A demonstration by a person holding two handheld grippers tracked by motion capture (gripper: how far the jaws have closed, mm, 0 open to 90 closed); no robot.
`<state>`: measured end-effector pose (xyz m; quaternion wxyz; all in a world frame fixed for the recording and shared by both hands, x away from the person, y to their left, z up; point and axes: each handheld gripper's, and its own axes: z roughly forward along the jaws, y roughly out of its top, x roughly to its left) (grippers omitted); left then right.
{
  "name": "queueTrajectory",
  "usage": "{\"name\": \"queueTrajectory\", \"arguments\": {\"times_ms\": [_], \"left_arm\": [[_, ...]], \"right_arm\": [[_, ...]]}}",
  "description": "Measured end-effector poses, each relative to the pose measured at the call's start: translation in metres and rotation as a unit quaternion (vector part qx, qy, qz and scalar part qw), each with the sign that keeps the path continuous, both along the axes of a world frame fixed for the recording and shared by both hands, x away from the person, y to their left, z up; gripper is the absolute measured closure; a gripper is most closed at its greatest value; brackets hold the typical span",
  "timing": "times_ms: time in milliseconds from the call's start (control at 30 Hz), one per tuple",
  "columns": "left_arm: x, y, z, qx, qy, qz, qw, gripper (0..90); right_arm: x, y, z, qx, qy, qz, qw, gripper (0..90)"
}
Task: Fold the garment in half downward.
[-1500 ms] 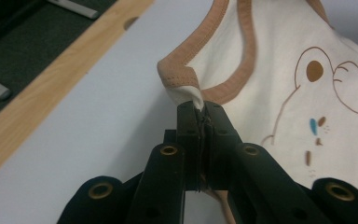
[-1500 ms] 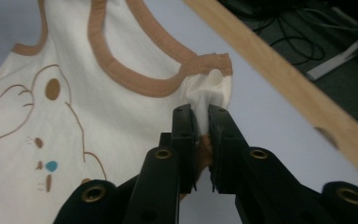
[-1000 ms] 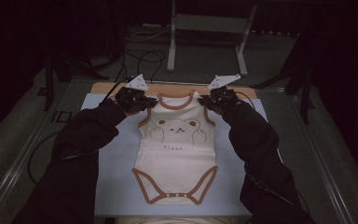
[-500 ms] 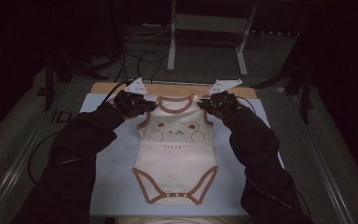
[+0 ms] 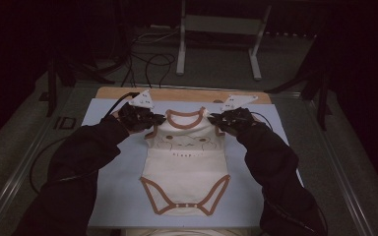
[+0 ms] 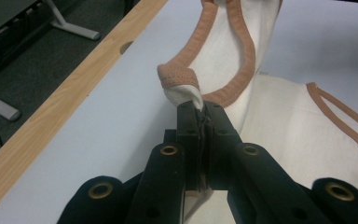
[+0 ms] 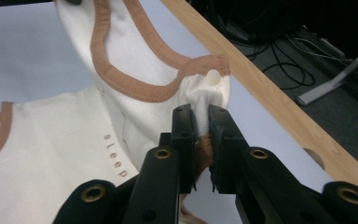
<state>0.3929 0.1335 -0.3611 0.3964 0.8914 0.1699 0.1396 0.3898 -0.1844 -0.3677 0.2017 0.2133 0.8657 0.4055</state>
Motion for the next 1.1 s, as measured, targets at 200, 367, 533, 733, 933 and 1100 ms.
{"name": "queueTrajectory", "arguments": {"times_ms": [200, 367, 533, 733, 933, 1100], "left_arm": [[-0.011, 0.0, -0.002, 0.003, -0.001, -0.011, 0.9999, 87.3], [-0.02, -0.001, -0.004, 0.003, 0.0, -0.014, 0.9999, 87.3], [-0.029, -0.004, -0.007, 0.007, -0.003, -0.025, 0.9997, 87.3], [-0.042, -0.005, -0.013, 0.014, -0.002, -0.036, 0.9993, 87.3], [-0.054, -0.006, -0.016, 0.015, -0.001, -0.045, 0.9989, 87.3], [-0.062, -0.006, -0.02, 0.011, 0.0, -0.051, 0.9986, 87.3]], "right_arm": [[-0.013, -0.002, -0.002, -0.001, -0.004, 0.007, 1.0, 82.1], [-0.025, -0.002, -0.005, -0.002, -0.009, 0.016, 0.9998, 82.1], [-0.038, -0.003, -0.009, 0.001, -0.007, 0.025, 0.9997, 82.1], [-0.051, -0.003, -0.015, 0.004, -0.007, 0.035, 0.9994, 82.0], [-0.063, -0.004, -0.02, 0.008, -0.004, 0.042, 0.9991, 82.0], [-0.072, -0.005, -0.024, 0.014, 0.0, 0.046, 0.9988, 82.0]]}}
